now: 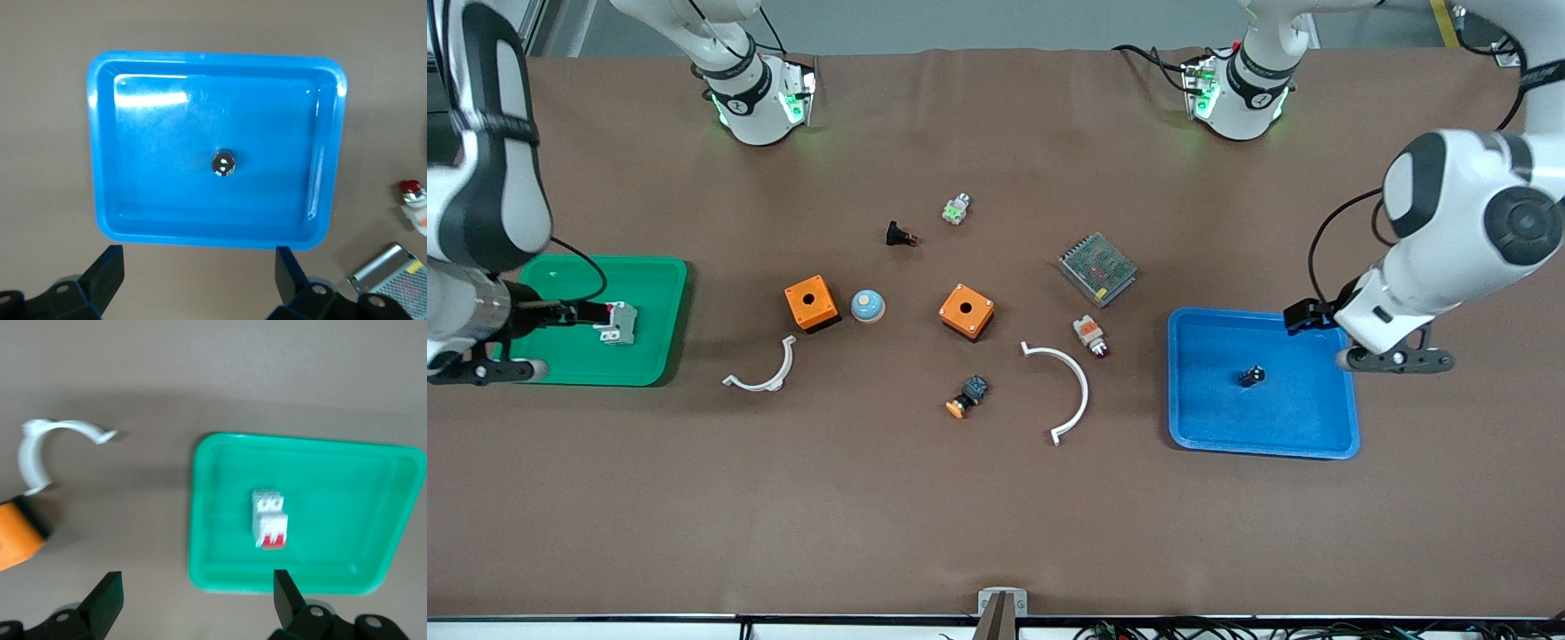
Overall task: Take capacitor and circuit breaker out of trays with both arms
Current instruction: 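Reach the right gripper to the breaker while the left gripper reaches the capacitor, then grasp the white breaker with the right gripper while the left gripper grasps the capacitor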
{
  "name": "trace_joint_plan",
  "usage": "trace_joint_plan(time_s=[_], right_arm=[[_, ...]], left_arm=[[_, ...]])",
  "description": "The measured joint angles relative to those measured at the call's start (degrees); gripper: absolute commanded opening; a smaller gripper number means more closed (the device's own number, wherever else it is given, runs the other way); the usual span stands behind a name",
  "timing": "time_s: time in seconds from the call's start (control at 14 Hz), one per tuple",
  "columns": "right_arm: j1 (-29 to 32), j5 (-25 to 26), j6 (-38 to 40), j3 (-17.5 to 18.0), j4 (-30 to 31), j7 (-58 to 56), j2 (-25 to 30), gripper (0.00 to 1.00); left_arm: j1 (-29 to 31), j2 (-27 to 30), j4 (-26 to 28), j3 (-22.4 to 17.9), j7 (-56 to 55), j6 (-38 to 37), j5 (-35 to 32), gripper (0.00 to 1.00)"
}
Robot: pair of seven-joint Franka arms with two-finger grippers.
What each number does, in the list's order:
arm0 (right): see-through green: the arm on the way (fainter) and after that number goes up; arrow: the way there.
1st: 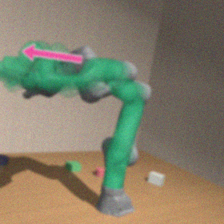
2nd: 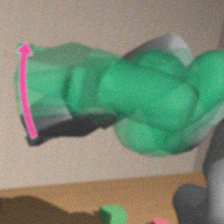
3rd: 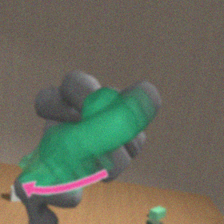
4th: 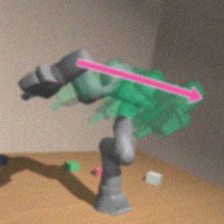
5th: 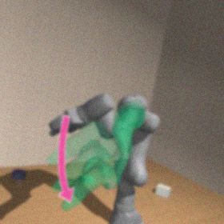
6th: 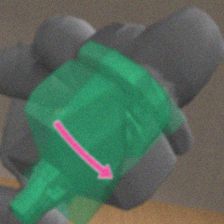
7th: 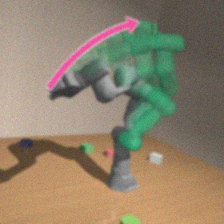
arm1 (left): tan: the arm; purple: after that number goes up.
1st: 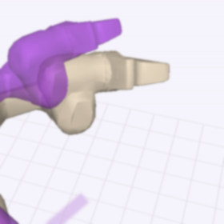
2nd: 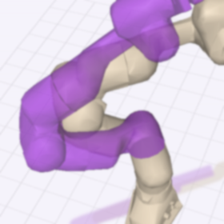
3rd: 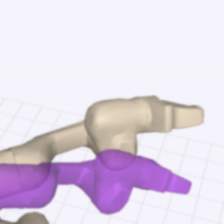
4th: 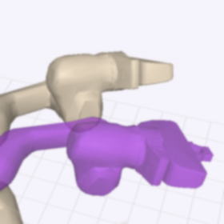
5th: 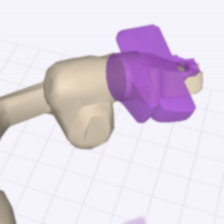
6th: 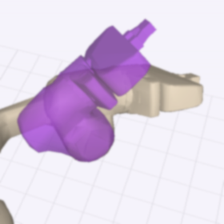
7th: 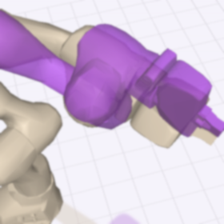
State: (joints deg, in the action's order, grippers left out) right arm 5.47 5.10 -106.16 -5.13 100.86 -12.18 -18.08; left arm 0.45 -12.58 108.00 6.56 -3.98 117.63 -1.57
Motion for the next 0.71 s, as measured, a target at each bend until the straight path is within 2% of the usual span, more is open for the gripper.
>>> trace_joint_plan(time_s=[0.21,0.5,0.57,0.64,0.71], right_arm=[[2.9,1.7,-12.4,-0.1,10.0,-2.2,-2.4,1.0],[6.5,1.9,-20.0,-0.2,14.7,-6.8,-4.8,1.0],[7.8,1.9,-21.1,-0.2,15.3,-7.9,-5.3,0.97],[8.8,1.9,-22.0,-0.2,16.0,-8.7,-5.7,0.88],[9.6,1.9,-23.4,-0.2,16.8,-9.2,-6.0,0.65]], left_arm=[[0.0,-4.4,3.3,0.0,0.0,9.5,0.0,0.94],[0.1,-11.4,7.4,0.0,0.0,22.9,0.0,0.83],[0.1,-13.1,7.5,0.0,0.0,24.9,0.0,0.8],[0.1,-14.4,7.5,0.0,0.0,26.2,0.0,0.78],[0.1,-15.5,7.5,0.0,0.0,27.0,0.0,0.75]])
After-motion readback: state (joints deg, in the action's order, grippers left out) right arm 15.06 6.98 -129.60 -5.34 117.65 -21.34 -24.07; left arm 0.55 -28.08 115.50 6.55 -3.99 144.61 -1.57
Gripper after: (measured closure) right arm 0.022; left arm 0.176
